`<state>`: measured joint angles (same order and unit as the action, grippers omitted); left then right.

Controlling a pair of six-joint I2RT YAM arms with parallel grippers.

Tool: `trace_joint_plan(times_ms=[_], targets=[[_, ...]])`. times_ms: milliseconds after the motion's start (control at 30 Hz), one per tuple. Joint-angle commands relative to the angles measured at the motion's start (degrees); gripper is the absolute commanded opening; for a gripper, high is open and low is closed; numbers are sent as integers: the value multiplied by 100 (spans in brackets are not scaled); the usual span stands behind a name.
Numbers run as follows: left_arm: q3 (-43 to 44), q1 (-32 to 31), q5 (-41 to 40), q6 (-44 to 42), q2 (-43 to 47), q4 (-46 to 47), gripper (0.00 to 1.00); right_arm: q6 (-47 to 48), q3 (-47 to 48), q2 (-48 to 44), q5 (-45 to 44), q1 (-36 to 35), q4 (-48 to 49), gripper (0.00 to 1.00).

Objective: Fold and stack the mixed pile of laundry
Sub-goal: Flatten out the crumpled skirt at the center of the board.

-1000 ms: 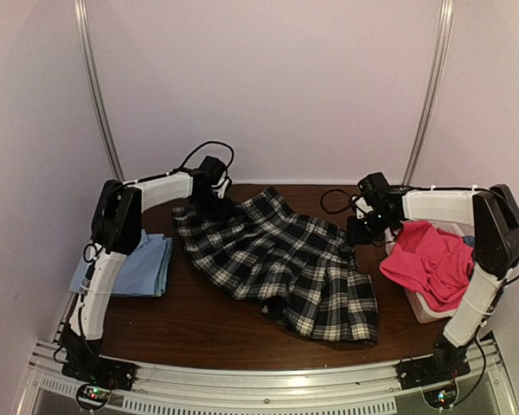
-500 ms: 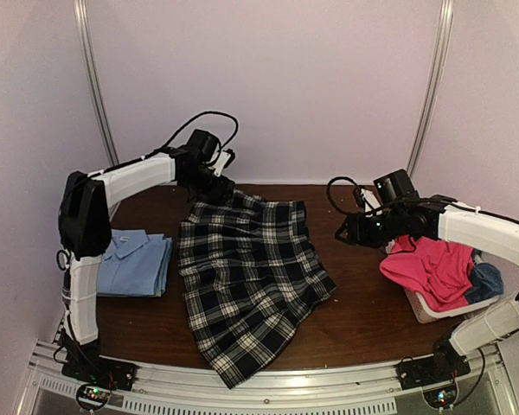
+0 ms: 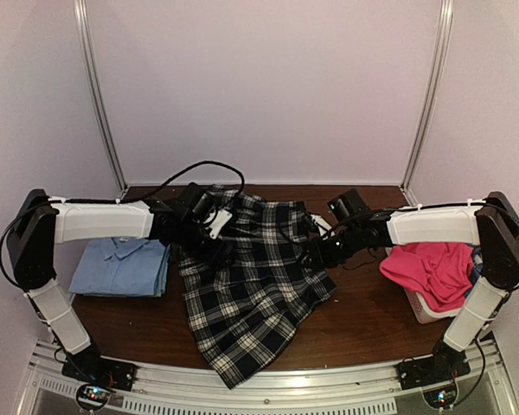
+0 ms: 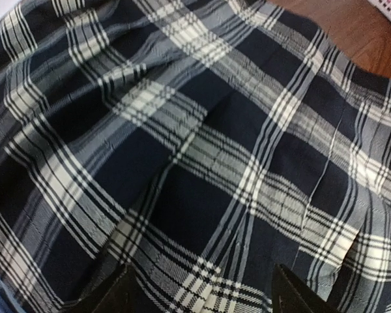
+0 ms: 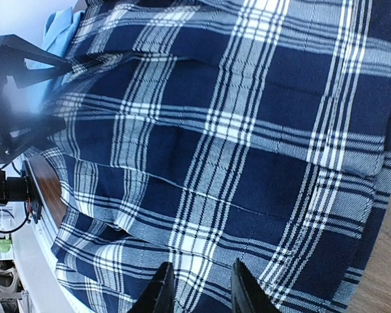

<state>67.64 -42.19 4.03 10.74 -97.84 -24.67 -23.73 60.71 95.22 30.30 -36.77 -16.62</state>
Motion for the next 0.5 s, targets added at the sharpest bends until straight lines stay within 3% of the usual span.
trace_joint_plan(times_ms=[0, 267, 367, 467], targets=[[-253, 1, 116, 195, -55, 323, 72, -159, -903, 74, 194, 10, 529, 29], [258, -4, -52, -83, -741, 291, 72, -1106, -2616, -690, -175, -675, 1242, 28], [538, -7, -110, -288, -805, 219, 73, -1151, -2719, -1054, -85, -869, 1148, 28], [654, 46, -57, -534, -619, 258, 75, -713, -2302, -1626, -401, -670, 634, 35]])
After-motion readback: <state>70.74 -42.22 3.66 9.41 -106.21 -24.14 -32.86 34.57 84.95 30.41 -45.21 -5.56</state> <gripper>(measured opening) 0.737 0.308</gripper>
